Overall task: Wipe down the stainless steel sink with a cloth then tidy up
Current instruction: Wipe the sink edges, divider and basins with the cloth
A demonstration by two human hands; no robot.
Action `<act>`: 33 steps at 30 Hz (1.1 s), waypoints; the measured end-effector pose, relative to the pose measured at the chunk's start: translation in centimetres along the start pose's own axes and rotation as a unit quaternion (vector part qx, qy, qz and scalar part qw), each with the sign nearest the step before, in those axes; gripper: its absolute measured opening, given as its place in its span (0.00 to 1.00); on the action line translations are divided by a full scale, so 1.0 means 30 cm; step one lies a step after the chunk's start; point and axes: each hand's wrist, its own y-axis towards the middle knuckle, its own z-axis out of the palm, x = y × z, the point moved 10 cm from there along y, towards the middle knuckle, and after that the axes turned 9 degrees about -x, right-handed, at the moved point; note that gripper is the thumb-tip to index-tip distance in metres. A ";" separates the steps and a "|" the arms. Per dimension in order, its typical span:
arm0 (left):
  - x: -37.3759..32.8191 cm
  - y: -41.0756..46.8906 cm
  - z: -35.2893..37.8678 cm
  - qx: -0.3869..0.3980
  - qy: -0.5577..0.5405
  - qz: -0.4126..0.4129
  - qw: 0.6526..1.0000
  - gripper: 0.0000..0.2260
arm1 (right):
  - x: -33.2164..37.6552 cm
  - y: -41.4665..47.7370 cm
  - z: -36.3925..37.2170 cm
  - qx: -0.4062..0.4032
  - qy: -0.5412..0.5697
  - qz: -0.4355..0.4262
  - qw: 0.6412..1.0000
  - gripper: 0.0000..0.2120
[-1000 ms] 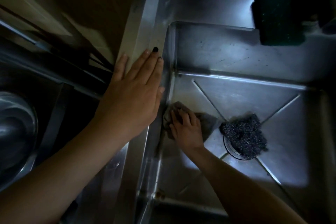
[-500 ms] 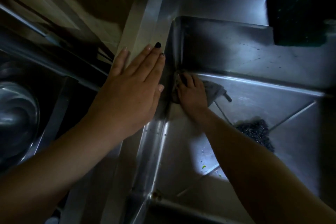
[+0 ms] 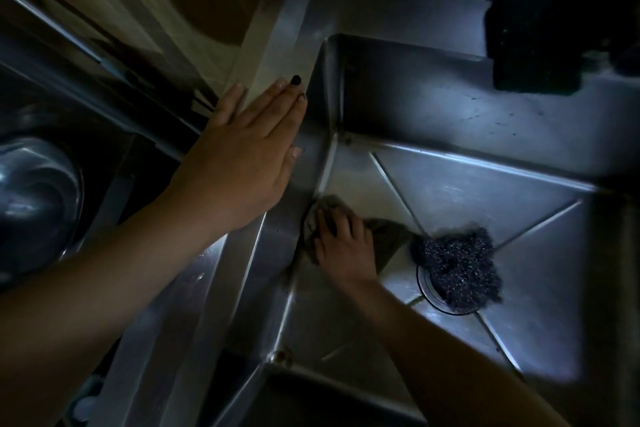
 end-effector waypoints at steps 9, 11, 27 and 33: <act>0.000 0.002 -0.006 -0.019 -0.003 0.001 1.000 0.25 | 0.040 0.001 -0.017 -0.086 -0.012 -0.022 0.996 0.23; 0.003 0.000 -0.003 -0.017 -0.006 0.001 1.000 0.25 | 0.024 0.057 -0.017 -0.087 -0.005 -0.018 0.996 0.23; -0.009 0.003 -0.028 -0.058 -0.042 0.015 0.997 0.25 | -0.081 0.216 0.023 0.052 0.003 0.114 0.992 0.23; -0.013 -0.001 -0.030 -0.061 -0.046 0.028 0.997 0.25 | -0.042 -0.005 0.005 0.097 0.113 0.223 0.963 0.34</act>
